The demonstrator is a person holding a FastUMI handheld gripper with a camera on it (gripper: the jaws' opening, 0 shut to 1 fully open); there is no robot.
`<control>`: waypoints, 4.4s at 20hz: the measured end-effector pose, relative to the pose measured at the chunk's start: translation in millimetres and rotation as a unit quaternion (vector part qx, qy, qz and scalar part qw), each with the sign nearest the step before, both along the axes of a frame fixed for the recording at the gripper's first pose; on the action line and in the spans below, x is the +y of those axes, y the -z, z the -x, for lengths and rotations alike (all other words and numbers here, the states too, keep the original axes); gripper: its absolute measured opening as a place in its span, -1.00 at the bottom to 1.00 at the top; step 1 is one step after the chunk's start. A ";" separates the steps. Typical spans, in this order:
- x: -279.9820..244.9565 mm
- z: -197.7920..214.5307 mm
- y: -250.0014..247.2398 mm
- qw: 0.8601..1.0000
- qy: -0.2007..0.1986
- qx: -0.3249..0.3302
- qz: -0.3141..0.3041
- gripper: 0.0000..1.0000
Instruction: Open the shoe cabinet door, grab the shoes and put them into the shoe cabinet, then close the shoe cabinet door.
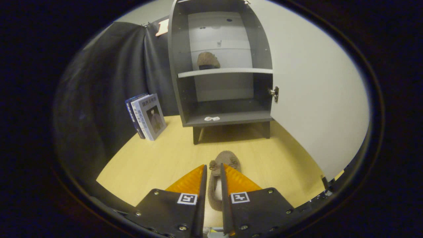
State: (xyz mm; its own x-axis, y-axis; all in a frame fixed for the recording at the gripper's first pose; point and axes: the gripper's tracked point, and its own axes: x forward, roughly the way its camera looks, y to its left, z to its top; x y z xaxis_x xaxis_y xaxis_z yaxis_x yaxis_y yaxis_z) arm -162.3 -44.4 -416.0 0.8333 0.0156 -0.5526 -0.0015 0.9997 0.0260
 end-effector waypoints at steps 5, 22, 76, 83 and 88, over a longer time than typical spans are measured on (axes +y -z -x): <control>10.4 -16.4 73.9 0.999 0.004 0.044 0.021 -0.55; -5.1 -64.5 128.9 0.992 0.049 0.075 0.091 -0.83; -81.6 -430.7 -243.3 0.972 0.053 -0.194 0.122 -0.34; -61.1 -417.7 -239.3 0.977 0.031 -0.178 0.113 0.12; -47.2 -398.9 -237.3 0.978 0.015 -0.164 0.127 0.01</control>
State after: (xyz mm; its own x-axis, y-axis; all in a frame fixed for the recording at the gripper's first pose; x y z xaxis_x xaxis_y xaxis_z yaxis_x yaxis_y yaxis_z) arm 236.6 -91.6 -178.7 0.9644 -0.1142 -0.2384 0.0607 0.9734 -0.2209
